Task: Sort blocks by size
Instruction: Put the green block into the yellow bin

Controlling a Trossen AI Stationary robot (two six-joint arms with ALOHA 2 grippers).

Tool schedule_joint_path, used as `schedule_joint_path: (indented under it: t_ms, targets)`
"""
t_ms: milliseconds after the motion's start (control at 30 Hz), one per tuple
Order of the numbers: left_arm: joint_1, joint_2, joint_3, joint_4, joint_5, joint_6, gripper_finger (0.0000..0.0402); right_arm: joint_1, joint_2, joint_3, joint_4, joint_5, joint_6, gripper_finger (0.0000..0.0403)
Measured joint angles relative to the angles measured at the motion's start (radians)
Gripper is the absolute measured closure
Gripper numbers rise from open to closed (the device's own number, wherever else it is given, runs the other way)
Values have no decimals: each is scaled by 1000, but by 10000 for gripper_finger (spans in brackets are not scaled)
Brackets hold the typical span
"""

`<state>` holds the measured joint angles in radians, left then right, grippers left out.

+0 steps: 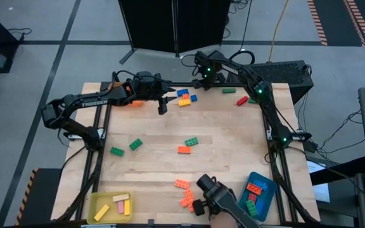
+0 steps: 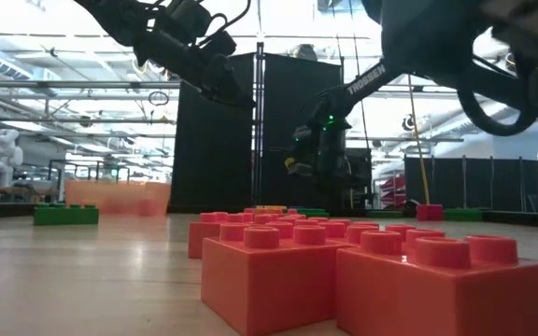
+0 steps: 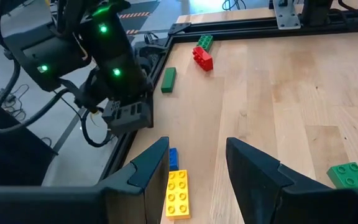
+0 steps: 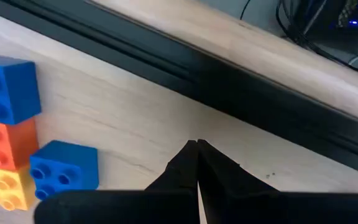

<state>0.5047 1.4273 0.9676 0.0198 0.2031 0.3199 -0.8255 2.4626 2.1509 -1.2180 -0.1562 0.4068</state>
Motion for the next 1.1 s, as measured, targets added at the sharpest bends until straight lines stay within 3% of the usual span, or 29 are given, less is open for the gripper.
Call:
schedule_joint_path:
  t_ms: [133,333,600,767,1100]
  targets:
    - [0,0,0,-1,0,0,240,-24,0,0,-31,59,13,403]
    - [0,0,0,-3,0,0,240,-79,0,-2,-233,189,53,403]
    - [0,-1,0,-6,0,1,240,-91,0,-2,-268,190,43,403]
    - [0,-1,0,-7,0,1,240,-91,0,-3,-357,250,45,403]
    - [0,-1,0,-7,0,2,240,-124,3,-3,-353,282,69,403]
